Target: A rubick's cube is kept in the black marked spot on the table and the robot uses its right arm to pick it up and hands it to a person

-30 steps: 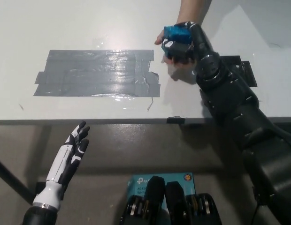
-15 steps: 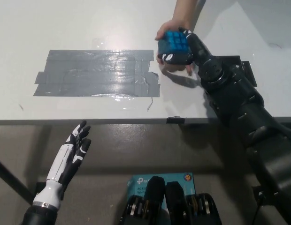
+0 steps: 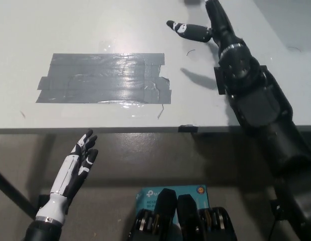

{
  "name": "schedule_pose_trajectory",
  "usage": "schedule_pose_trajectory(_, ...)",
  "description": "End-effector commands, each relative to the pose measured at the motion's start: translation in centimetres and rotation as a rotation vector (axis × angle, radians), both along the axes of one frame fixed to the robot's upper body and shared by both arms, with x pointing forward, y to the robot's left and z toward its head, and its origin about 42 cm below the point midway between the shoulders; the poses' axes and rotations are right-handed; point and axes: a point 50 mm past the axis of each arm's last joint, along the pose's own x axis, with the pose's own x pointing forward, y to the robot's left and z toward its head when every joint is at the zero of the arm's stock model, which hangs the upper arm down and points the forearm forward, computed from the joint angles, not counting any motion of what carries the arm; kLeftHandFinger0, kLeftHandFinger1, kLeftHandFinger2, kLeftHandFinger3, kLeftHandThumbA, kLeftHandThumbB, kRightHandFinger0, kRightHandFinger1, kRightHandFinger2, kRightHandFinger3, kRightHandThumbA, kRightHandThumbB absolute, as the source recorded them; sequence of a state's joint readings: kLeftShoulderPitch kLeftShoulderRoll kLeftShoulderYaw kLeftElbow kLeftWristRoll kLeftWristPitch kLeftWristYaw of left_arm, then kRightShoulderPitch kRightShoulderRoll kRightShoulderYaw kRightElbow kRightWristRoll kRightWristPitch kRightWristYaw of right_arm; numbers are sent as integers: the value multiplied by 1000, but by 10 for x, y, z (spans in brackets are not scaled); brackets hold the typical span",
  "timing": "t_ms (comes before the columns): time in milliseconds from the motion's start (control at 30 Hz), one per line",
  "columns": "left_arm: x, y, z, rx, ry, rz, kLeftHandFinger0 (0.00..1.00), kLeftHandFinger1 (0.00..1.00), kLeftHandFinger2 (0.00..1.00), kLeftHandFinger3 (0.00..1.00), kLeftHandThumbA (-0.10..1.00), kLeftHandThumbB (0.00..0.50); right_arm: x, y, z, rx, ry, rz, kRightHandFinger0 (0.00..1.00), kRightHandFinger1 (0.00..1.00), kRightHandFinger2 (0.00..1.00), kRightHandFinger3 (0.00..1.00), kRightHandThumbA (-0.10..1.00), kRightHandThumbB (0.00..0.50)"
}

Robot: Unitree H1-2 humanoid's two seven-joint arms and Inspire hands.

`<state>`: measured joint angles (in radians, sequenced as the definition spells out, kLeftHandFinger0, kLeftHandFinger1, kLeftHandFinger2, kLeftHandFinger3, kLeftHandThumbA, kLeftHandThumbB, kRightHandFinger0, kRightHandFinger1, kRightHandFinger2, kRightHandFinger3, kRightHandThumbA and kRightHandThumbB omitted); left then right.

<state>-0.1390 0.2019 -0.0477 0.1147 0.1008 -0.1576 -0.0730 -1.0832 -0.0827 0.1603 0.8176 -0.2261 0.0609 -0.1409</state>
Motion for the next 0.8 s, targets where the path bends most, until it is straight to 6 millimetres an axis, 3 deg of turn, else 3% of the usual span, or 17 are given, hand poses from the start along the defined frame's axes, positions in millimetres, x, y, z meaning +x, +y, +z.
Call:
schedule_pose_trajectory(0,1,3,13,6,-60,-26,1000,1000,1000,1000,906,204,-101,-79,95,236,-459,52,1000,1000,1000,1000,833,430)
schedule_pose_trajectory(133,0,3,9,5,-55,-21,1000,1000,1000,1000,910,192,-155,-102,76,249,-550,103,1000,1000,1000,1000,862,390)
schedule_pose_trajectory(200,-2,2,6,7,-47,-18,1000,1000,1000,1000,914,190,-172,-106,68,282,-571,127,1000,1000,1000,1000,845,387)
schedule_pose_trajectory(233,-4,2,4,3,-42,-18,1000,1000,1000,1000,913,189,-182,-109,62,297,-584,139,1000,1000,1000,1000,908,460)
schedule_pose_trajectory(267,-7,2,1,-2,-37,-16,1000,1000,1000,1000,910,189,-200,-114,49,306,-612,156,1000,1000,1000,1000,894,370)
schedule_pose_trajectory(333,-10,2,-3,-5,-26,-11,1000,1000,1000,1000,905,188,-217,-118,35,327,-622,172,1000,1000,1000,1000,863,351)
schedule_pose_trajectory(367,-11,2,-4,-5,-24,-10,1000,1000,1000,1000,905,188,-219,-119,34,330,-621,174,1000,1000,1000,1000,863,351)
schedule_pose_trajectory(400,-12,3,-6,-6,-20,-7,1000,1000,1000,1000,897,188,-229,-123,25,348,-606,184,1000,1000,1000,1000,832,314)
schedule_pose_trajectory(633,-28,3,-19,-1,21,0,1000,1000,1000,1000,889,195,-264,-136,-21,363,-514,160,1000,1000,1000,1000,843,271)
schedule_pose_trajectory(700,-30,2,-21,-5,27,0,1000,1000,1000,1000,877,189,-271,-138,-42,378,-454,162,1000,1000,1000,1000,865,276)
schedule_pose_trajectory(767,-30,2,-20,-2,32,-1,1000,1000,1000,1000,874,189,-273,-138,-50,397,-424,162,1000,1000,1000,1000,865,288)
